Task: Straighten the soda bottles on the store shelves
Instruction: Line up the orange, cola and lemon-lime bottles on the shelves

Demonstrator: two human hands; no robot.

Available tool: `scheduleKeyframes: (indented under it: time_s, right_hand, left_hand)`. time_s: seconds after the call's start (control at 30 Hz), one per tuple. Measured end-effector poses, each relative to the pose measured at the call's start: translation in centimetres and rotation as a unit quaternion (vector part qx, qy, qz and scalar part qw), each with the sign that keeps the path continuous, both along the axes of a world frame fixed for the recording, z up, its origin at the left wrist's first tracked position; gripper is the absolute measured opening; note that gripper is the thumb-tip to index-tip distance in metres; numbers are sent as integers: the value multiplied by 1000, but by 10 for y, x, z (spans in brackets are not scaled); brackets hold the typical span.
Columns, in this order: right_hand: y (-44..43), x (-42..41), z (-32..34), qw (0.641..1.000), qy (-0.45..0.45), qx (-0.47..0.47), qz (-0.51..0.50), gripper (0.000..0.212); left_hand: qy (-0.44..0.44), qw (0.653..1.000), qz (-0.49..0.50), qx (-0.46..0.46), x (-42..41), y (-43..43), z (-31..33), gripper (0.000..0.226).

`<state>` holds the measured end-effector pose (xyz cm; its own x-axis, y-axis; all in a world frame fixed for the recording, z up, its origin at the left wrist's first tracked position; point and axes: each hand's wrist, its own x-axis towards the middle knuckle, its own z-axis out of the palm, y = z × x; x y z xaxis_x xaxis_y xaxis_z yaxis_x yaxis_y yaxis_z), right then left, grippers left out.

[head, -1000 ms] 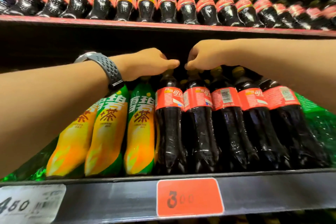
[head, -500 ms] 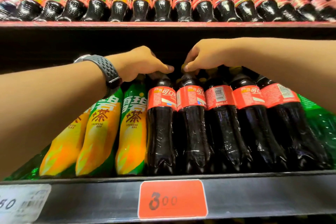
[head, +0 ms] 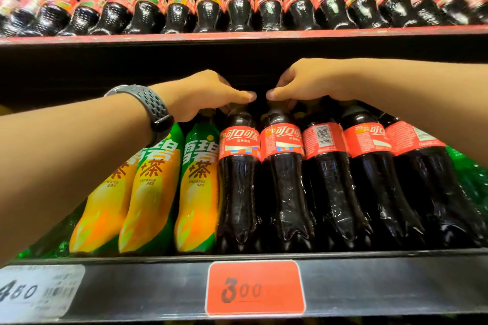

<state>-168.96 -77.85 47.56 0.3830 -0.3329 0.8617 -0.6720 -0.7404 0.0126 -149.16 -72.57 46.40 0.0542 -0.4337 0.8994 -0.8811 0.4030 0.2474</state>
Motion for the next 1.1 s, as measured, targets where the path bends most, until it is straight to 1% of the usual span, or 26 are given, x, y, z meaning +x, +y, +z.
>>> scheduleKeyframes:
  time_s: [0.1, 0.17, 0.47, 0.7, 0.8, 0.87, 0.93, 1.1]
  right_hand:
    - [-3, -2, -4, 999, -6, 9, 36, 27]
    - [-4, -1, -5, 999, -13, -5, 35, 28]
    - [-3, 3, -4, 999, -27, -18, 21, 31]
    - [-5, -1, -5, 999, -19, -23, 18, 39]
    - [-3, -10, -5, 998, -27, -55, 4, 45]
    - [-2, -22, -3, 997, -46, -66, -7, 43]
    - [-2, -36, -2, 996, -46, -73, -31, 37]
    - [-4, -73, -2, 994, -27, -76, -72, 26]
  left_hand:
    - [1, 1000, -13, -15, 0, -2, -1, 32]
    - [-1, 1000, -21, -22, -2, -3, -1, 27]
    - [8, 1000, -24, -16, -2, -1, -3, 23]
    - [26, 999, -9, -36, -5, -1, -4, 26]
    - [14, 998, -8, -59, -10, 0, -4, 22]
    - [7, 996, 2, -86, -17, 1, -3, 20]
    - [-14, 994, 19, -104, -29, 0, -2, 16]
    - [-56, 993, 18, -104, -72, -8, 2, 14]
